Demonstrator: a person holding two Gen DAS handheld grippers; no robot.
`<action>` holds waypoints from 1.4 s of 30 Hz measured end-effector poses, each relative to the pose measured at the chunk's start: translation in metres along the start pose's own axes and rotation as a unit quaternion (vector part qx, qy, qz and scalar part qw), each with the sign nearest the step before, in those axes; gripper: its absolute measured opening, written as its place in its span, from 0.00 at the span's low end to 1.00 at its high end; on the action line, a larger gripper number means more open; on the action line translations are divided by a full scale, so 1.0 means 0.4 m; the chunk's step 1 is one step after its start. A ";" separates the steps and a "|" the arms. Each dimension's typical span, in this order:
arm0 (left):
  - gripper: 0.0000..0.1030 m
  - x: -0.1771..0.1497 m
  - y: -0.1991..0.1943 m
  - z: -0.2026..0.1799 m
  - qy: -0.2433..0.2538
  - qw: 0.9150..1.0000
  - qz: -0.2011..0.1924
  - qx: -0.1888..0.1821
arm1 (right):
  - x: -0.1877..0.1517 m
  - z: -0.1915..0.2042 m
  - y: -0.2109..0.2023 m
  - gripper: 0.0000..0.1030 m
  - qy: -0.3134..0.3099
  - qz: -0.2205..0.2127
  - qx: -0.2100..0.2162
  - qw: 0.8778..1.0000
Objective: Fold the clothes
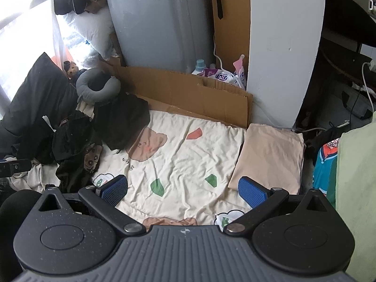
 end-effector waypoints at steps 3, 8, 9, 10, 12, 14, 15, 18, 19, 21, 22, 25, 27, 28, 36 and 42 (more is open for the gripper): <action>1.00 0.012 -0.011 0.003 0.002 1.000 -0.007 -0.001 | -0.001 0.000 0.002 1.00 -0.002 0.000 -0.003 1.000; 1.00 0.033 -0.030 0.014 0.000 1.000 -0.016 -0.013 | 0.008 0.005 -0.005 1.00 -0.003 -0.009 0.004 1.000; 1.00 0.037 -0.033 0.020 0.001 1.000 -0.018 -0.013 | 0.009 0.004 -0.004 1.00 -0.002 -0.010 0.005 1.000; 1.00 0.040 -0.037 0.026 0.002 1.000 -0.018 -0.012 | 0.009 0.004 -0.004 1.00 -0.001 -0.011 0.006 1.000; 1.00 0.047 -0.047 0.039 0.004 1.000 -0.020 -0.007 | 0.010 0.003 -0.003 1.00 0.004 -0.012 0.012 1.000; 1.00 0.055 -0.057 0.052 0.007 1.000 -0.022 -0.002 | 0.013 0.010 -0.002 1.00 0.005 -0.016 0.015 1.000; 1.00 0.058 -0.062 0.059 0.005 1.000 -0.022 -0.001 | 0.016 0.014 -0.003 1.00 0.003 -0.019 0.017 1.000; 1.00 0.066 -0.079 0.080 0.010 1.000 -0.025 0.002 | 0.027 0.025 -0.009 1.00 -0.004 -0.028 0.022 0.999; 1.00 0.069 -0.082 0.089 0.012 1.000 -0.025 0.007 | 0.031 0.028 -0.011 1.00 -0.006 -0.030 0.025 0.999; 1.00 0.076 -0.086 0.108 0.013 0.999 -0.025 0.016 | 0.038 0.033 -0.014 1.00 -0.009 -0.032 0.029 0.999; 1.00 0.082 -0.087 0.120 0.009 1.000 -0.024 0.018 | 0.041 0.035 -0.015 1.00 -0.010 -0.032 0.031 0.999; 1.00 0.101 -0.092 0.154 -0.010 0.999 -0.026 0.019 | 0.054 0.040 -0.017 1.00 -0.019 -0.036 0.032 0.999; 1.00 0.118 -0.099 0.171 -0.019 0.999 -0.035 0.019 | 0.066 0.042 -0.019 1.00 -0.022 -0.044 0.035 0.998; 1.00 0.128 -0.102 0.179 -0.022 0.999 -0.040 0.018 | 0.071 0.042 -0.019 1.00 -0.021 -0.046 0.035 0.998; 0.96 0.175 -0.081 0.229 -0.033 0.997 -0.066 0.007 | 0.091 0.044 0.041 1.00 -0.027 -0.035 0.038 0.998; 0.93 0.198 -0.047 0.290 -0.059 0.994 -0.086 0.022 | 0.118 0.046 0.080 1.00 -0.025 -0.043 0.045 0.998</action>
Point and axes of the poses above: each gripper's, at about its wrist camera, not at the fingertips, and y roughly the way its jaws point, z to its left, x to its top, the point moved 9 cm from there along y, roughly the way its jaws point, and after that the axes turned 1 degree about -z, right-handed, at the moved point
